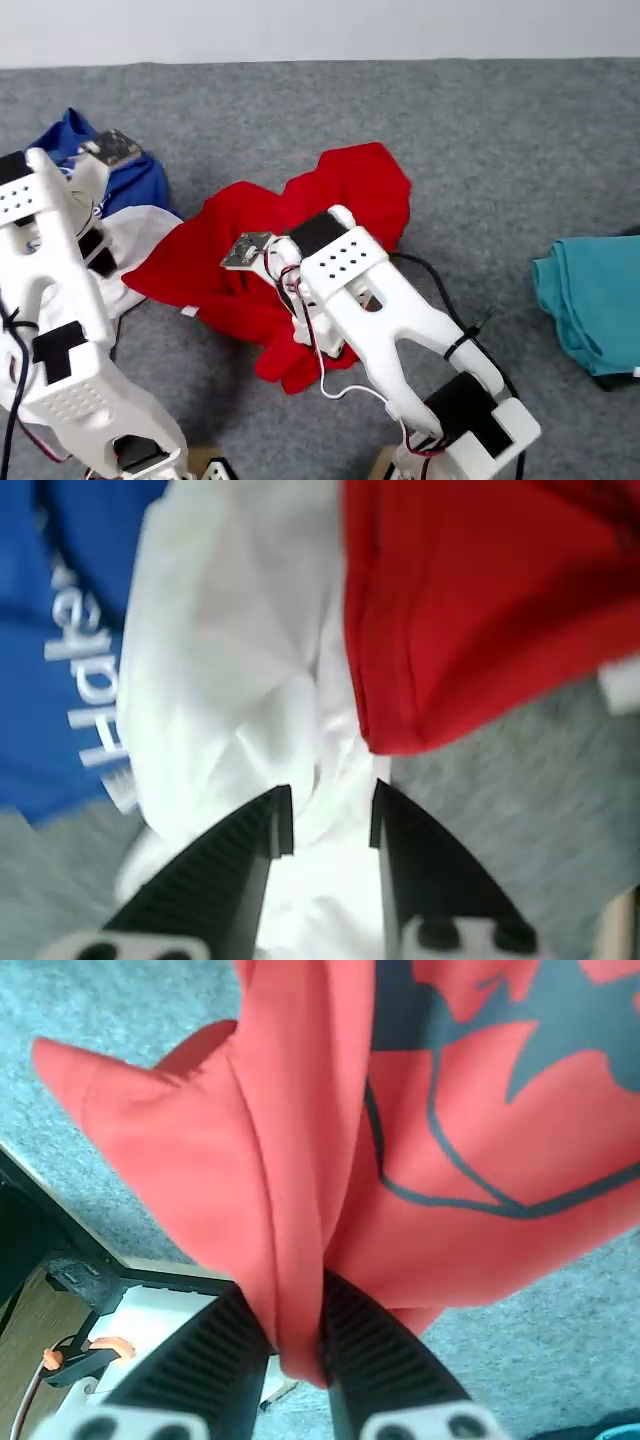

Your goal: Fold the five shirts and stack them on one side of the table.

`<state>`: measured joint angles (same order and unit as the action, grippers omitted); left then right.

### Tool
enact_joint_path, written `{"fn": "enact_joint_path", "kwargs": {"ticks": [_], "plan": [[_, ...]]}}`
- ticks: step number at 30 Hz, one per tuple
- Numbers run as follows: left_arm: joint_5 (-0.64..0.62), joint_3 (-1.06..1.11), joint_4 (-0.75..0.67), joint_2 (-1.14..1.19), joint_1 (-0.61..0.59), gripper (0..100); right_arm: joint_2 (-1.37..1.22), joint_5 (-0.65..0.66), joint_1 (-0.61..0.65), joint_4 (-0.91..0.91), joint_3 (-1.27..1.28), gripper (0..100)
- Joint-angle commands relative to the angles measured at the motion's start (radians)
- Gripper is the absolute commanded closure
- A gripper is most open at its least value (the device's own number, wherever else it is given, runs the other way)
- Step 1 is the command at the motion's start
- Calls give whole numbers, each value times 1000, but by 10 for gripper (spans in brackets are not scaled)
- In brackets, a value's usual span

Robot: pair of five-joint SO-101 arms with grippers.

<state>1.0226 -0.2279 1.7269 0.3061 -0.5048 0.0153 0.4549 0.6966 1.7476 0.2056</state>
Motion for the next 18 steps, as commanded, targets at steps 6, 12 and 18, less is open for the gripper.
{"fn": "enact_joint_path", "kwargs": {"ticks": [6, 12, 18], "plan": [[184, 2, 28, -6, 64, 791, 45, -40, -12, -10, -2, 988], [293, 79, 28, -12, 124, 788, 45, -38, -12, -10, -5, 988], [341, 90, 26, -3, 129, 788, 45, -38, -12, -10, -6, 988]]}}
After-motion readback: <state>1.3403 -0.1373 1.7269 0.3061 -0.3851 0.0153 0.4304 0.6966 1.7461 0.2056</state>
